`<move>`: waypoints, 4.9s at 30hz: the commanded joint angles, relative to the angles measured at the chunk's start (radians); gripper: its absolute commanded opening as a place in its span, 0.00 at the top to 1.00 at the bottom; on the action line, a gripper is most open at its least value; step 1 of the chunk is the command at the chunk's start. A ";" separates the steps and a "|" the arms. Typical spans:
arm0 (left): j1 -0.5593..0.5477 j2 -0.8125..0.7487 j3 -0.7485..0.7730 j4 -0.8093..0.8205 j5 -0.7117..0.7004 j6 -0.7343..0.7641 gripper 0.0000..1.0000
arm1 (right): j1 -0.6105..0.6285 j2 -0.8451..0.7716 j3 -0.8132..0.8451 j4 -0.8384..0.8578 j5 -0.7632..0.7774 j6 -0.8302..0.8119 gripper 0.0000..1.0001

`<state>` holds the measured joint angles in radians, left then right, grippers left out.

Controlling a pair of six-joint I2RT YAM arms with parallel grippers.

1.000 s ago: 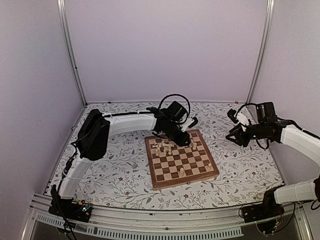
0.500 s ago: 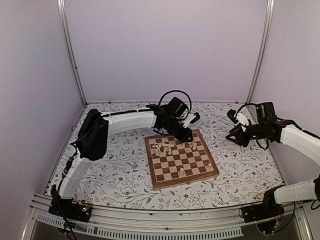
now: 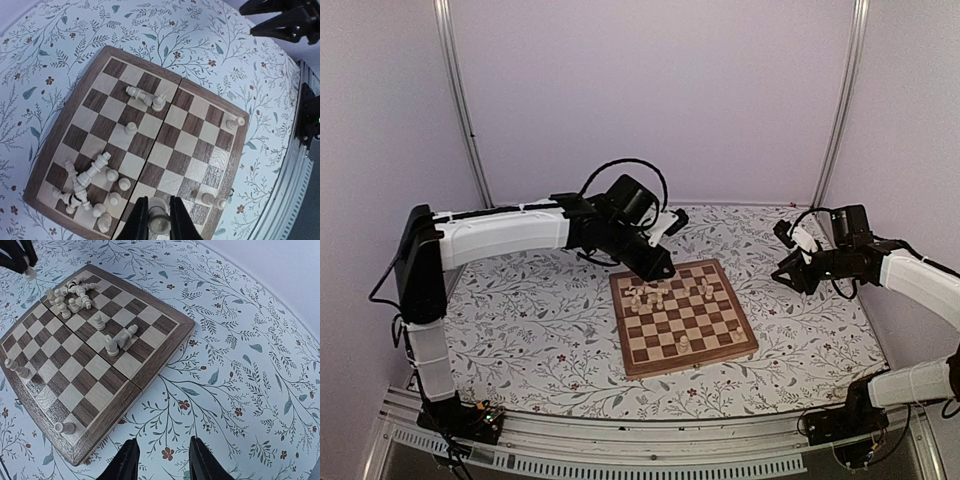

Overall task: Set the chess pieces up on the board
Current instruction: Place the chess piece on the chessboard, then pick up the chess piece from the chessboard.

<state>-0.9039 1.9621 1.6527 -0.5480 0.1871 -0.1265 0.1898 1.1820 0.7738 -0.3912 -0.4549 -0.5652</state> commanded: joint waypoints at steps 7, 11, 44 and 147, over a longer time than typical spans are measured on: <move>-0.110 -0.261 -0.390 0.087 -0.084 -0.127 0.89 | 0.003 0.026 -0.012 0.011 -0.002 -0.007 0.63; -0.157 -0.284 -0.455 0.112 -0.105 -0.154 0.89 | 0.002 0.043 -0.007 0.004 -0.011 -0.009 0.63; -0.180 -0.207 -0.575 0.213 -0.061 -0.174 0.85 | 0.003 0.056 -0.009 -0.001 -0.027 -0.015 0.63; 0.246 -0.419 -0.499 0.503 -0.010 -0.002 0.39 | 0.315 0.450 0.423 -0.236 -0.074 -0.155 0.97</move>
<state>-0.6624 1.5467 1.1336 -0.0429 0.1719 -0.1356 0.4976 1.7042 1.2301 -0.5816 -0.4881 -0.7185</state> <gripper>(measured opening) 0.609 0.073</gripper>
